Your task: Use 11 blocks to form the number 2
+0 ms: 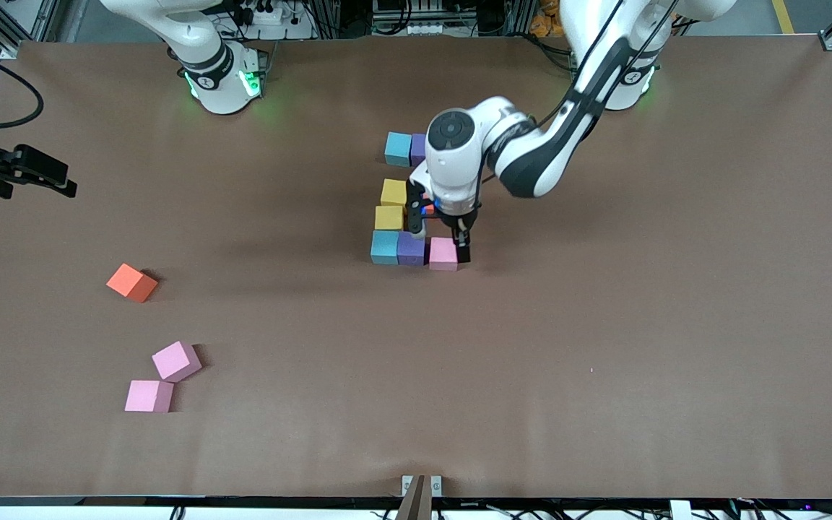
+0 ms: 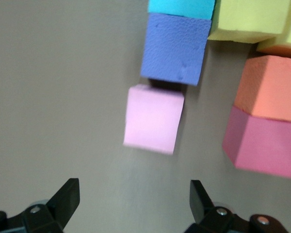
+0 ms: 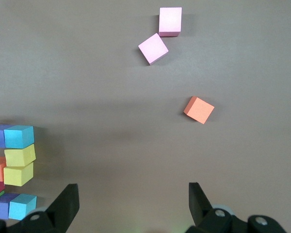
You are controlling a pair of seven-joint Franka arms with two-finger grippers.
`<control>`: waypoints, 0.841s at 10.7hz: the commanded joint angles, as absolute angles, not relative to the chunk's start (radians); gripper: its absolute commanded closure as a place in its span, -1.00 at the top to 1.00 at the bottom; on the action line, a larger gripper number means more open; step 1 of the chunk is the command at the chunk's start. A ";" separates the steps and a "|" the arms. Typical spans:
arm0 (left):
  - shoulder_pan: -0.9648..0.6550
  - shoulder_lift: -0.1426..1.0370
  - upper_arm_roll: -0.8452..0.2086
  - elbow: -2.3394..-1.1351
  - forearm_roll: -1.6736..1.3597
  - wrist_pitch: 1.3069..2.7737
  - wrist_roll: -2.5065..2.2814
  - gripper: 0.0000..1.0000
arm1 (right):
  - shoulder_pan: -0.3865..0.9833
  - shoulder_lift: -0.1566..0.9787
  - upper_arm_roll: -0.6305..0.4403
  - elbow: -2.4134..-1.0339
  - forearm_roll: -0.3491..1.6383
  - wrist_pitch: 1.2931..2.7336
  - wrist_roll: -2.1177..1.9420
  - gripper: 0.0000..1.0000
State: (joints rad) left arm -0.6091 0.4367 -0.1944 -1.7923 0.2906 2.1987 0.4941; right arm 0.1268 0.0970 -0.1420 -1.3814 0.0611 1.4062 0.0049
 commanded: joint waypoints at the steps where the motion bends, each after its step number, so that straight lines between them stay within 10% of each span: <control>1: -0.519 0.326 -0.189 -1.806 0.256 2.103 0.485 1.00 | 0.112 0.103 -0.130 -1.365 0.054 1.402 0.018 1.00; 9: -0.260 0.131 -0.095 -1.598 0.203 1.758 0.049 1.00 | 0.112 0.103 -0.130 -1.365 0.054 1.402 0.023 1.00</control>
State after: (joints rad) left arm -0.2831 0.1789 -0.1019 -1.5849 0.2272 1.7957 0.2104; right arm 0.1253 0.0982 -0.1418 -1.3813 0.0611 1.4069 0.0087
